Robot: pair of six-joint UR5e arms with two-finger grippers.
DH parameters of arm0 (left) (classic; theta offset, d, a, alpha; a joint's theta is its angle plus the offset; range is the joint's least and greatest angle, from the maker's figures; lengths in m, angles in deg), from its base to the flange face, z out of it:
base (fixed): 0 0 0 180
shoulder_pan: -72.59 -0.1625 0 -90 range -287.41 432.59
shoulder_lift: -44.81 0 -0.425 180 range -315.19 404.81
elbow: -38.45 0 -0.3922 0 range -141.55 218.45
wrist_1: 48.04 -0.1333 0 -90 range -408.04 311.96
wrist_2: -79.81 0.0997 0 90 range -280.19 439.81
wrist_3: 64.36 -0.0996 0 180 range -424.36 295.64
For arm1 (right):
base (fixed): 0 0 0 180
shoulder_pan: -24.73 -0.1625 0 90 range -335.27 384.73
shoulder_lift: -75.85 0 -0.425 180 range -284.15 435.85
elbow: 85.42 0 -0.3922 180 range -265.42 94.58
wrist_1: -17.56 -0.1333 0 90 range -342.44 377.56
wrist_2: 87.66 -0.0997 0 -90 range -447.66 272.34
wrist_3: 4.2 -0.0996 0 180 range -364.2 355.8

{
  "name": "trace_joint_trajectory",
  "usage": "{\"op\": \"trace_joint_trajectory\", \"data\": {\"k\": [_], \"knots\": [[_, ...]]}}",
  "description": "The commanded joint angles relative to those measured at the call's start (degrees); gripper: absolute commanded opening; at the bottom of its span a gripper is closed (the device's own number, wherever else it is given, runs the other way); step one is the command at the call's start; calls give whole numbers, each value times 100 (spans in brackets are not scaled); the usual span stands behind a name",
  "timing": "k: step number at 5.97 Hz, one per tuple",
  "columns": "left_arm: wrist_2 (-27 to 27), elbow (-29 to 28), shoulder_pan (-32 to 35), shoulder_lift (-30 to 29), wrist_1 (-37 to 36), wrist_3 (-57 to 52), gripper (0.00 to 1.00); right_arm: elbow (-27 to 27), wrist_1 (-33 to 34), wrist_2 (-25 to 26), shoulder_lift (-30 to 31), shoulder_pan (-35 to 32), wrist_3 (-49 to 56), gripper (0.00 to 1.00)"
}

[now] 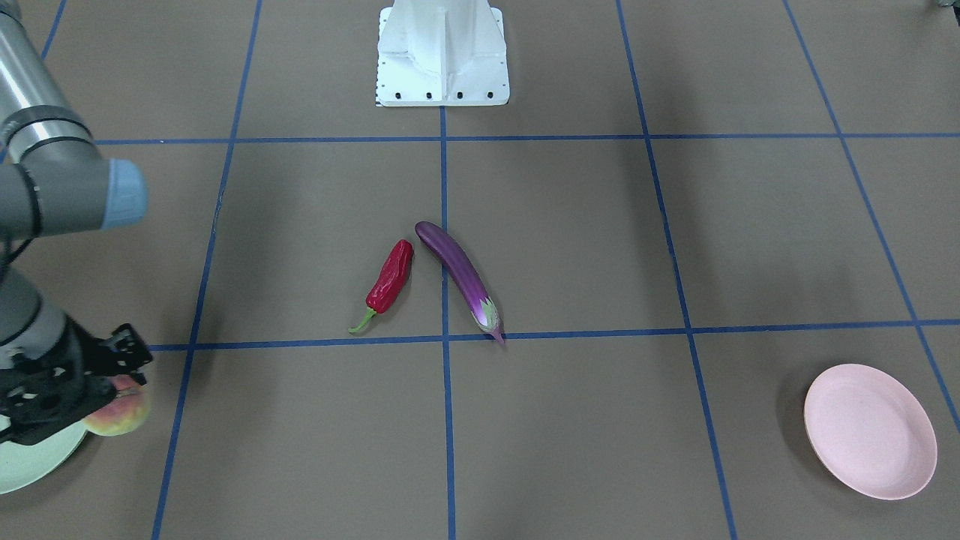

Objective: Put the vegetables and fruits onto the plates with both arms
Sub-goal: 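Carry the peach with the right gripper onto the green plate and release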

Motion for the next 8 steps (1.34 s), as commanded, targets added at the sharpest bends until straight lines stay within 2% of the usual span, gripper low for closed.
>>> {"op": "trace_joint_trajectory", "data": {"k": [1,2,3,6,7,8], "knots": [[-6,4,0,0,9,0,100,-501,-63,-737,120,-520,754,0],[-6,-4,0,0,9,0,100,-685,-72,-756,85,-503,737,83],[-15,4,0,0,9,0,100,-704,-72,-756,102,-511,693,99],[-15,22,0,0,18,0,100,-731,-63,-756,94,-546,475,99],[-93,48,0,-226,157,9,100,-557,-54,-756,111,-634,-449,99],[-216,-56,-9,-655,376,61,100,-198,-28,-748,407,-722,-633,99]]}}
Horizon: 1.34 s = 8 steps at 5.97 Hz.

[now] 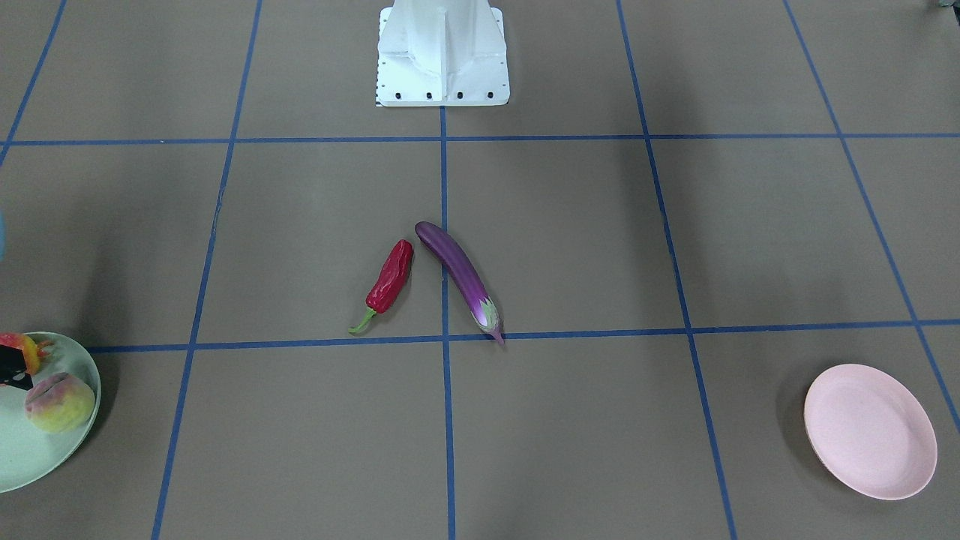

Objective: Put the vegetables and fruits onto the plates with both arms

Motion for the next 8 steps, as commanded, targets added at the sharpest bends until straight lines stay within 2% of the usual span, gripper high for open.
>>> {"op": "trace_joint_trajectory", "data": {"k": [1,3,4,5,6,8], "knots": [[-471,-175,-6,-567,192,341,100,690,63,-11,606,-359,-355,100],[-405,-150,-285,-771,279,976,100,1578,701,-82,1388,-948,-346,100],[-492,-141,-453,-754,706,1151,100,2269,958,-82,1992,-1116,-320,100],[-432,-115,-985,-885,702,1353,100,2807,1082,-90,2512,-1379,-302,100],[-423,-114,-1408,-1330,710,2251,100,3013,1057,-82,2752,-1381,-320,100],[-387,-184,-2497,-2349,684,4866,100,3006,1022,-91,2772,-1381,-302,100]]}}
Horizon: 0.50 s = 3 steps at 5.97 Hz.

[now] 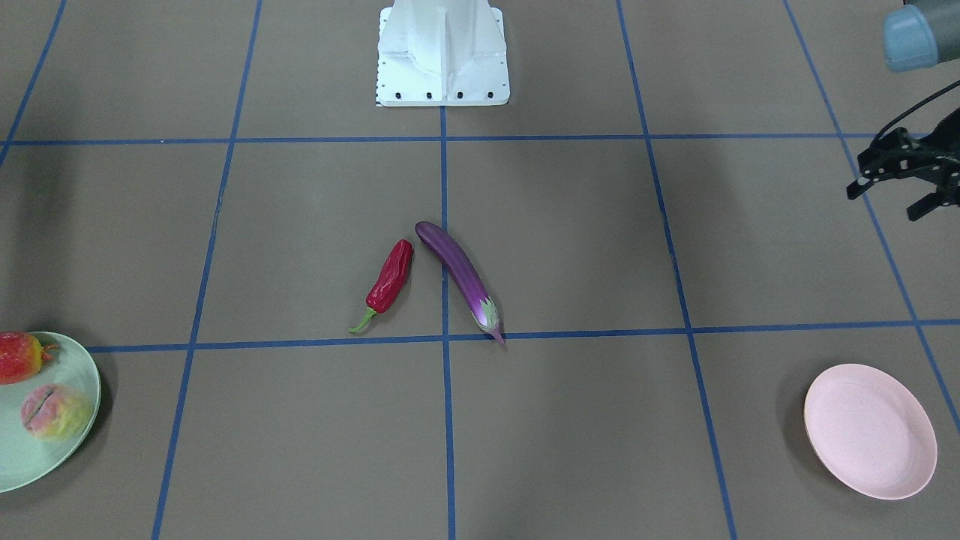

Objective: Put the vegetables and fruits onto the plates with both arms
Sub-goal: 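Move the left gripper to the purple eggplant and grasp it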

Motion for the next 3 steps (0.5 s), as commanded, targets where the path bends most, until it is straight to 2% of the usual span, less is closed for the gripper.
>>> {"op": "trace_joint_trajectory", "data": {"k": [1,2,3], "knots": [[417,-147,-1150,-1015,-8,2359,100,21,-15,-2,51,-5,21,100],[1361,-540,-1983,-1699,-17,3520,100,4,-24,-2,51,-5,12,100],[1640,-1336,-2435,-2576,-8,4193,100,-14,-24,7,42,-5,12,100]]}}
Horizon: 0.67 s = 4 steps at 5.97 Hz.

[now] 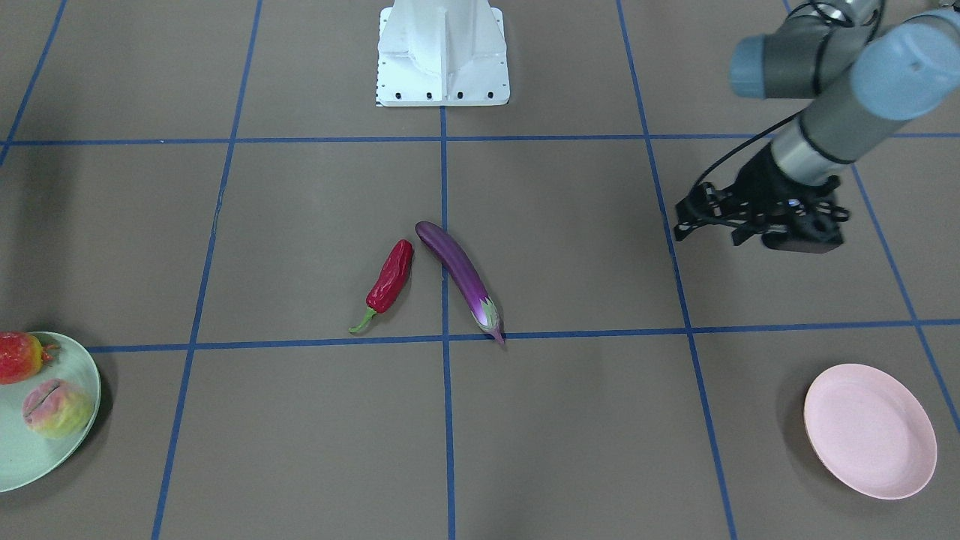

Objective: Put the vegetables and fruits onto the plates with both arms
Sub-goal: 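Move the left gripper to the purple eggplant and grasp it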

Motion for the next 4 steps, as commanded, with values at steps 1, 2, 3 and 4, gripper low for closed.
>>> {"op": "trace_joint_trajectory", "data": {"k": [1,2,3,4], "knots": [[491,-1242,-788,-1409,12,1241,100,-25,-3,6,-13,0,-10,100],[1031,-1623,-1199,-1885,4,1846,100,-25,6,-3,-4,9,-27,100],[1124,-2001,-1482,-2334,39,2287,100,-34,6,-3,-4,0,-36,100],[1264,-2666,-1685,-2921,39,2718,100,-34,6,-3,-13,0,-28,100]]}}
